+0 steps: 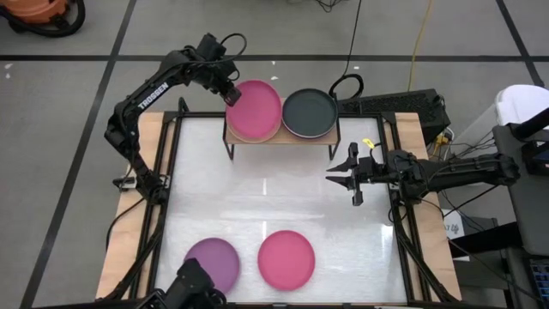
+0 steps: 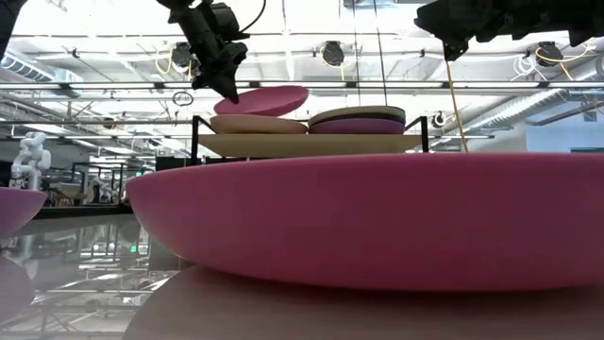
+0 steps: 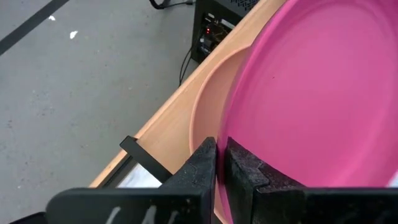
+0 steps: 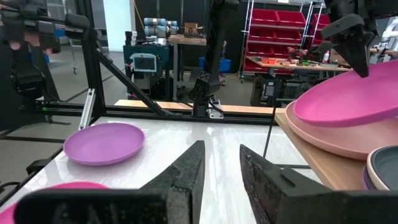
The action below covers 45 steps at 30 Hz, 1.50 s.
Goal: Place and stack plates onto a shelf
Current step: Stack the top pink plate on top of the light pink plate on the shelf, then stack the pink plate on top of the pink plate on the shelf
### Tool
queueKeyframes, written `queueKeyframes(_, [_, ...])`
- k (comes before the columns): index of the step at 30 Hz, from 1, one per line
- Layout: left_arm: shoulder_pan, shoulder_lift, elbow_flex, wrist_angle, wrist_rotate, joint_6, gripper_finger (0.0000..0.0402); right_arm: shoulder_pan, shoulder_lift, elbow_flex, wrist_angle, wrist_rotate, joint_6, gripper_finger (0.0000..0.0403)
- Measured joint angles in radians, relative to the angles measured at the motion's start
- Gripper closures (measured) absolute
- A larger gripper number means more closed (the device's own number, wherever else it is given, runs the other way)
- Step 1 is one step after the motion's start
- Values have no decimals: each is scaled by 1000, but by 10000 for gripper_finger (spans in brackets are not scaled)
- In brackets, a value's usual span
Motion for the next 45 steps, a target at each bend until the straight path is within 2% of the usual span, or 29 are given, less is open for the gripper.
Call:
queueKeyframes(17, [0,0,0,0,0,6,364,0,0,0,0,0,0,316])
queueKeyframes(26, [-3,0,0,1,0,9,287,0,0,0,-1,0,-1,316])
queueKeyframes(32, [-1,-5,0,4,0,36,273,0,0,0,-11,0,-1,316])
queueKeyframes(39, [-11,-93,0,62,84,89,273,0,0,0,-63,0,17,316])
queueKeyframes(45, [-61,-218,-39,156,96,110,273,0,0,0,-113,-4,48,316])
